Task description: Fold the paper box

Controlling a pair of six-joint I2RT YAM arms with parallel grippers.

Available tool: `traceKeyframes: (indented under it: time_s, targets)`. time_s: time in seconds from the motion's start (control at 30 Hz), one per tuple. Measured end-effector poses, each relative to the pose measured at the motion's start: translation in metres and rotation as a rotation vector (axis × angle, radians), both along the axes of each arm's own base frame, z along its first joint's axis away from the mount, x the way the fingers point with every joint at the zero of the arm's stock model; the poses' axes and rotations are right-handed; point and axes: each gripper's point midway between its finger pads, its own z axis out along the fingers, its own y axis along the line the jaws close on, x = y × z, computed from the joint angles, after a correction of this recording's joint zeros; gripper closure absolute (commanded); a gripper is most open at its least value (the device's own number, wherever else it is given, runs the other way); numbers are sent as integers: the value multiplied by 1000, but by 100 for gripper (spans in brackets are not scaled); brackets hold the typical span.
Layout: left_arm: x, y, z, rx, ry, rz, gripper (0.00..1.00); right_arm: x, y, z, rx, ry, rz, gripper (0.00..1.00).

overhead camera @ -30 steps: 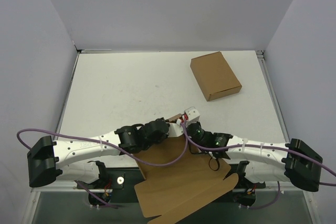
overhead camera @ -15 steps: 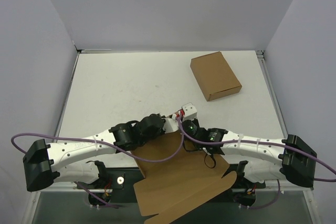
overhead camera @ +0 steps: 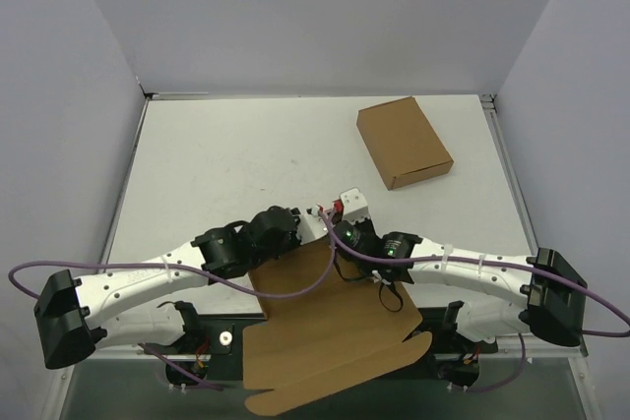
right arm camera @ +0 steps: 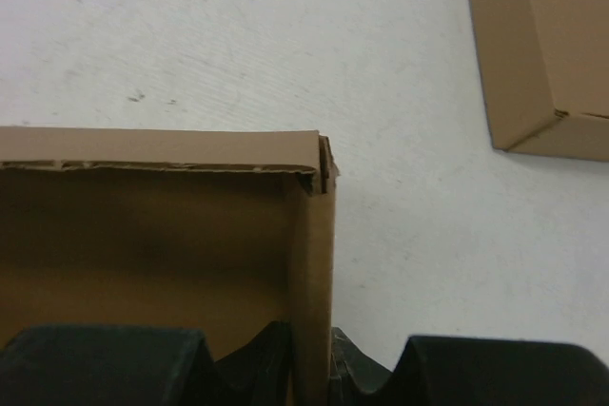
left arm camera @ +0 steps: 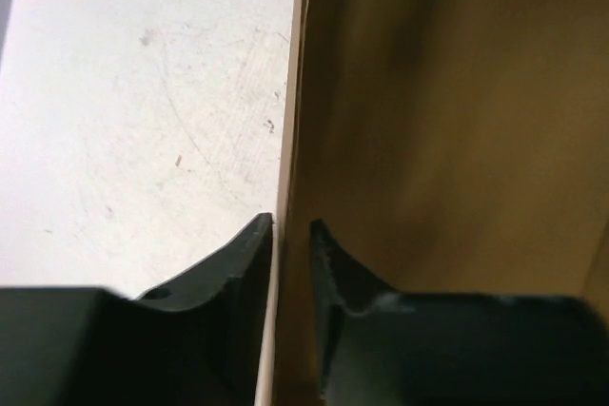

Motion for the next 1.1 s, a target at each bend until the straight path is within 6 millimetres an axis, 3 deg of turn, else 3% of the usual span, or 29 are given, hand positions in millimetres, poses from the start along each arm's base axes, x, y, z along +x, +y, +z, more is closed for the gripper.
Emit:
traceKeyframes:
  time_s: [0.03,0.13,0.27,0.4,0.5,0.57,0.67,0.87,1.03,1.1]
  targets:
    - [-1,3,-1,5,8,3,44,0,-6,-3,-22,5,-12,100]
    - [-1,7,3,-37,35,19,30,-2,-23,-12,-67,18,-55,100]
    - [14,13,31,-157,35,96,22,-3,-30,-17,-71,23,-83,100]
    - [28,24,73,-299,-4,198,20,-3,-34,-21,-57,23,-113,100]
    - [27,33,101,-431,-17,277,19,-3,-37,-21,-43,14,-143,100]
    - [20,40,105,-508,14,332,18,-2,-40,-20,-30,2,-159,100]
    - [7,52,92,-592,83,415,18,-2,-43,-19,-11,-17,-177,100]
    - [-25,79,18,-624,261,587,17,2,-43,-13,10,-46,-189,100]
    - [-34,83,-15,-621,336,658,18,3,-42,-11,12,-50,-186,100]
    - [-35,83,-27,-605,354,678,26,3,-41,-10,19,-55,-183,100]
